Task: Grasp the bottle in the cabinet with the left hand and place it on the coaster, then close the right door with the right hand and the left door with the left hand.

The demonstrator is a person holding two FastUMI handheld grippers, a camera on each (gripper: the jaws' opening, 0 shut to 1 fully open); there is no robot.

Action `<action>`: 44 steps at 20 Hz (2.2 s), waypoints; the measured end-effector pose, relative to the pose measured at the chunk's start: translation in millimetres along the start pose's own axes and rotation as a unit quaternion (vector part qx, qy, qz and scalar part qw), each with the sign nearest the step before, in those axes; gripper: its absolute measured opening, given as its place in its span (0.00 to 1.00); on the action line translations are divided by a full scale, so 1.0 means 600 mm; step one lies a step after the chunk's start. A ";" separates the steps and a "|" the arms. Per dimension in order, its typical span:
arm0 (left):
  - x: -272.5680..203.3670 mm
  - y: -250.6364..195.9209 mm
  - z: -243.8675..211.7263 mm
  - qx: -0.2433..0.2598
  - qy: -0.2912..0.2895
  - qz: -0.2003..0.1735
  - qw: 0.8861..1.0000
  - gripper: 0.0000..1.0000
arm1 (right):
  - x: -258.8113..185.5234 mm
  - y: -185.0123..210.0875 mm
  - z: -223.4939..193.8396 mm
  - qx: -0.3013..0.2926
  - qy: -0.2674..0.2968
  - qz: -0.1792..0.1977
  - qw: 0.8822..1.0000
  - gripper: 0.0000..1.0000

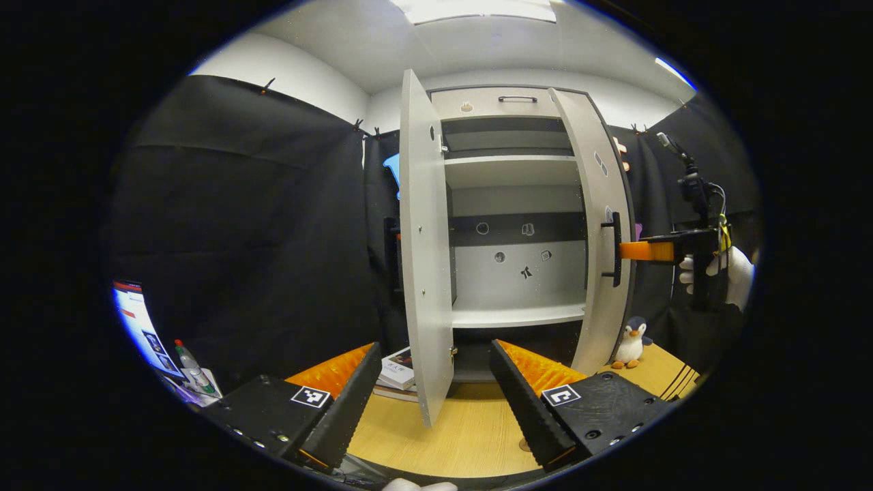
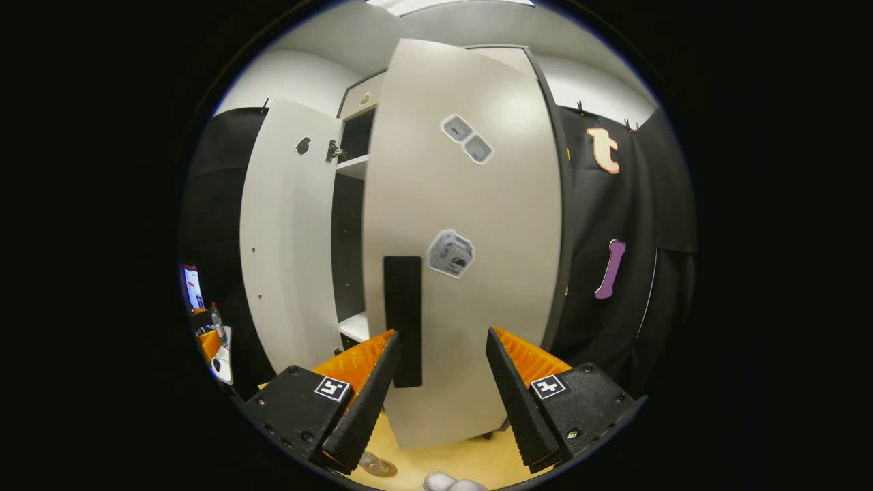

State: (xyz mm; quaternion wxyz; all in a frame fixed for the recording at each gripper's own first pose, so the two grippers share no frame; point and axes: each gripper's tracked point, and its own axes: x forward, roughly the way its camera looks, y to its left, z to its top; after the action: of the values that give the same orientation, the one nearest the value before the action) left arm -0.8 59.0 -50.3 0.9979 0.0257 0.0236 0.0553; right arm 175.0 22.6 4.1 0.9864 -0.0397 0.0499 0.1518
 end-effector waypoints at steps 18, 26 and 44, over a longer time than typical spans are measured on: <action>0.075 0.064 0.008 -0.020 -0.010 -0.060 0.998 0.96 | -0.146 0.022 -0.029 0.021 0.010 -0.076 0.997 0.79; 0.186 0.206 0.048 0.001 -0.024 -0.011 1.000 0.96 | -0.226 0.032 -0.091 0.040 0.047 -0.112 0.992 0.79; 0.305 0.211 0.092 0.023 -0.028 -0.028 0.999 0.86 | -0.264 0.016 -0.137 0.063 0.076 -0.124 0.987 0.79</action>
State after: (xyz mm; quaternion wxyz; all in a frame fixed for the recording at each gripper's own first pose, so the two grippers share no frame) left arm 169.8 202.6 3.7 0.9984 0.0496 -0.0025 0.0260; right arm 14.5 -22.7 -60.3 0.9914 0.0052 0.1289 0.0217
